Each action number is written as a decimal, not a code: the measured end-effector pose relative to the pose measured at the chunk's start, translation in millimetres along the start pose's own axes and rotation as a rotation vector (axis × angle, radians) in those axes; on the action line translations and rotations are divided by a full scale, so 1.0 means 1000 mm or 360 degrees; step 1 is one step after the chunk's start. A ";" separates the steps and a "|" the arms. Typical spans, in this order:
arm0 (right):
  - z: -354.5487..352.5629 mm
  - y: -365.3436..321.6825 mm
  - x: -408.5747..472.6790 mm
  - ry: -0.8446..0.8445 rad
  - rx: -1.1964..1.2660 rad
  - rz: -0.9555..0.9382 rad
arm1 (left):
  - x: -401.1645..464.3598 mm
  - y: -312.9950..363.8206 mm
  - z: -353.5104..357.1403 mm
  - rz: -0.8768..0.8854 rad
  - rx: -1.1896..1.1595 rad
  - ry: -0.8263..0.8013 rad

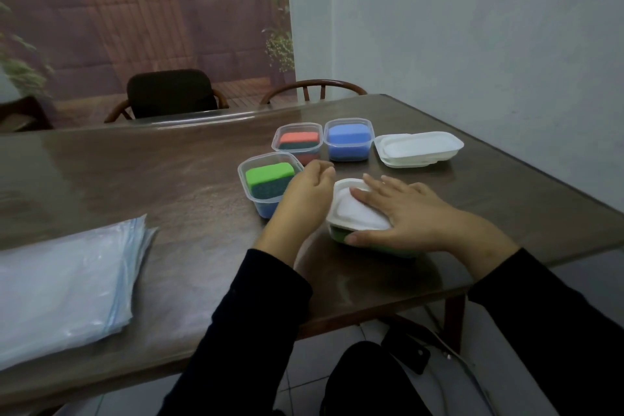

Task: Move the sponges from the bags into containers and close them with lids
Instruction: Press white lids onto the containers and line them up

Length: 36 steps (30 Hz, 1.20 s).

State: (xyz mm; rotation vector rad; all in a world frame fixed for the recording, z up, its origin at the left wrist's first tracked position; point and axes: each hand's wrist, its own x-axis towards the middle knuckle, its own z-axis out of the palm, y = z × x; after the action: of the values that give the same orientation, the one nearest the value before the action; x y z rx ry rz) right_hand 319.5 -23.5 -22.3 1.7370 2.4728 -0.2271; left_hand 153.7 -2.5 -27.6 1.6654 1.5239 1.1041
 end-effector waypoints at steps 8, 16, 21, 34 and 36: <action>-0.002 0.018 -0.012 0.0339 0.0076 0.0747 | 0.008 -0.004 -0.035 0.0135 -0.0012 0.0377; -0.005 0.090 -0.026 0.0378 0.0134 0.1244 | 0.015 -0.008 -0.034 0.0158 0.0007 0.0382; -0.006 0.108 -0.025 0.0355 0.0176 0.1320 | 0.020 -0.020 -0.039 0.0155 0.0049 0.0431; -0.062 0.111 0.068 0.0577 0.0404 0.1329 | 0.035 -0.040 -0.064 -0.0017 0.0129 0.0675; -0.055 0.118 0.082 0.0552 0.0462 0.1328 | 0.035 -0.046 -0.064 -0.0019 0.0129 0.0689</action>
State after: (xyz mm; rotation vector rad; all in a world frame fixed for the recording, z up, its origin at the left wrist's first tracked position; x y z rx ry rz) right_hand 402.7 102.2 10.7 2.9533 1.7017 -0.2156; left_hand 74.9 32.7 -32.2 1.5303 1.8615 1.4844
